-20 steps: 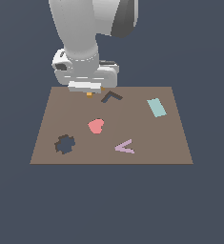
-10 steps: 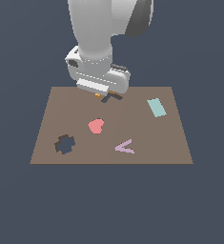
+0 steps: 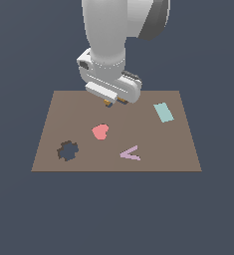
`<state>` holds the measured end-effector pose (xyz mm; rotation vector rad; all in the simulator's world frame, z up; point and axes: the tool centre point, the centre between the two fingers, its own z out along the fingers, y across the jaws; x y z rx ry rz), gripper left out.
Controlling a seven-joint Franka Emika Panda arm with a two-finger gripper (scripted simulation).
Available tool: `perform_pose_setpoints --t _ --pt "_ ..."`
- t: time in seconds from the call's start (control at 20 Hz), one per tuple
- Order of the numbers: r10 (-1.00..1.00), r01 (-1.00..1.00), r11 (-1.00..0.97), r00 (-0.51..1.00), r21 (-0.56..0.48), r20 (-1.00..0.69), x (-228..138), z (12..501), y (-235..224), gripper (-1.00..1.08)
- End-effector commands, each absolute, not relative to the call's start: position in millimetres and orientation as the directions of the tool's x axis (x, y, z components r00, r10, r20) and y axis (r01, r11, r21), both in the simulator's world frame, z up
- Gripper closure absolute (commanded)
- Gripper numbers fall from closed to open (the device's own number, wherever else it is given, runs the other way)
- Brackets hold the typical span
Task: Insert a designated object into the corresponding slot on a board.
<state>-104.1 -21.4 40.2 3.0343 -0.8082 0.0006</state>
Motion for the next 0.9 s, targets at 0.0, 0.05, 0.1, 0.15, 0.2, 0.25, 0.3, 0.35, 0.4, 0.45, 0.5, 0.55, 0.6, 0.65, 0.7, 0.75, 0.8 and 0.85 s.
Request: perform_pose_setpoints --t 0.0,0.05,0.1,0.15,0.2,0.25,0.3,0.35,0.4,0.45,0.5,0.55,0.6,0.65,0.7,0.75,0.8,0.85 --pt "-0.521 -0.521 -0.854 0.854 0.001 0.001 -102 41 -19 1.08" --pt "-0.527 -0.527 -0.850 0.850 0.001 0.001 -102 41 -18 1.08" --pt "-0.533 -0.533 -0.846 0.846 0.001 0.001 -101 41 -17 1.08" --pt "-0.537 -0.537 -0.843 0.843 0.001 0.001 -101 41 -16 1.08" --pt "-0.541 -0.541 -0.841 0.841 0.001 0.001 -100 41 -16 1.08" --pt "-0.543 -0.543 -0.840 0.840 0.001 0.001 -100 41 -16 1.08" --pt "-0.544 -0.544 -0.839 0.839 0.001 0.001 -100 41 -15 1.08" --pt "-0.545 -0.545 -0.839 0.839 0.001 0.001 -100 41 -15 1.08" --pt "-0.541 -0.541 -0.841 0.841 0.002 0.001 -100 41 -16 1.08" --pt "-0.541 -0.541 -0.841 0.841 0.002 0.001 -100 40 -16 1.08" --pt "-0.542 -0.542 -0.840 0.840 0.001 0.001 -100 39 -16 1.08" --pt "-0.543 -0.543 -0.840 0.840 0.001 0.001 -100 38 -16 1.08" --pt "-0.544 -0.544 -0.839 0.839 0.001 0.001 -100 36 -16 1.08" --pt "-0.545 -0.545 -0.839 0.839 0.001 0.001 -100 33 -16 1.08" --pt "-0.545 -0.545 -0.838 0.838 0.001 0.001 -100 32 -16 1.08" --pt "-0.546 -0.546 -0.838 0.838 0.001 0.001 -100 31 -16 1.08" --pt "-0.546 -0.546 -0.838 0.838 0.001 0.001 -100 31 -16 1.08" --pt "-0.546 -0.546 -0.838 0.838 0.001 0.001 -100 31 -16 -0.92"
